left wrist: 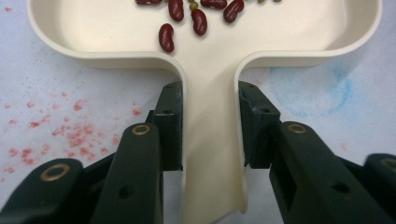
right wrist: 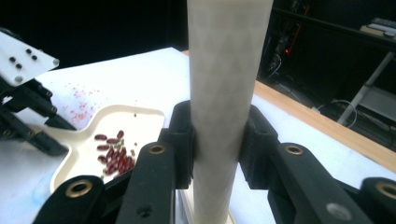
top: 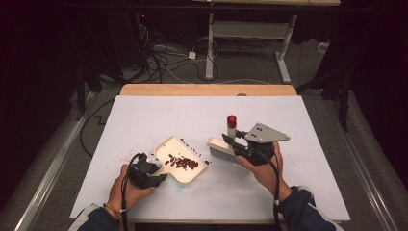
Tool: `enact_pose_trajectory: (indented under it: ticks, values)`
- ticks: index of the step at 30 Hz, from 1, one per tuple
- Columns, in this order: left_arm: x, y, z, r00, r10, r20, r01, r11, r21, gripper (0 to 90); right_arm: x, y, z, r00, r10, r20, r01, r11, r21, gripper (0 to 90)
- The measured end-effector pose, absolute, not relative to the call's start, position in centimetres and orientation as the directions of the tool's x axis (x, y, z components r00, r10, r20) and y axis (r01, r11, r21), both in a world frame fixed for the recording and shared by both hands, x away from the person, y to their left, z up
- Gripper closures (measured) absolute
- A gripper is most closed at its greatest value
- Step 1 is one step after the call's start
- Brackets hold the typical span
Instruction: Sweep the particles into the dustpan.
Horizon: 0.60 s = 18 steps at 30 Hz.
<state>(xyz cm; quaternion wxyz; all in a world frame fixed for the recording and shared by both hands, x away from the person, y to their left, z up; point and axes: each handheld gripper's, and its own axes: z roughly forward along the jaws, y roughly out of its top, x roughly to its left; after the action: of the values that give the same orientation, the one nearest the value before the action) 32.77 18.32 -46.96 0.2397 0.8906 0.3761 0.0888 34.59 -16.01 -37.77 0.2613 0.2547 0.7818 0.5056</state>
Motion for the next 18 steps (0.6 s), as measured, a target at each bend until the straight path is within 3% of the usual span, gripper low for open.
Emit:
enact_pose_trajectory:
  ticks: [7, 18]
  values:
    - [32.8, 18.2, -46.9, 0.703, 0.711, -0.016, 0.626, -0.607, 0.490, 63.7, 34.1, -16.2, -38.6, -0.741, 0.659, -0.130, 0.163, 0.363, 0.917, 70.5]
    - [32.7, 18.2, -46.8, 0.709, 0.705, -0.010, 0.623, -0.620, 0.478, 63.8, 32.7, -12.1, -39.1, -0.799, 0.586, -0.136, 0.112, 0.367, 0.923, 70.5]
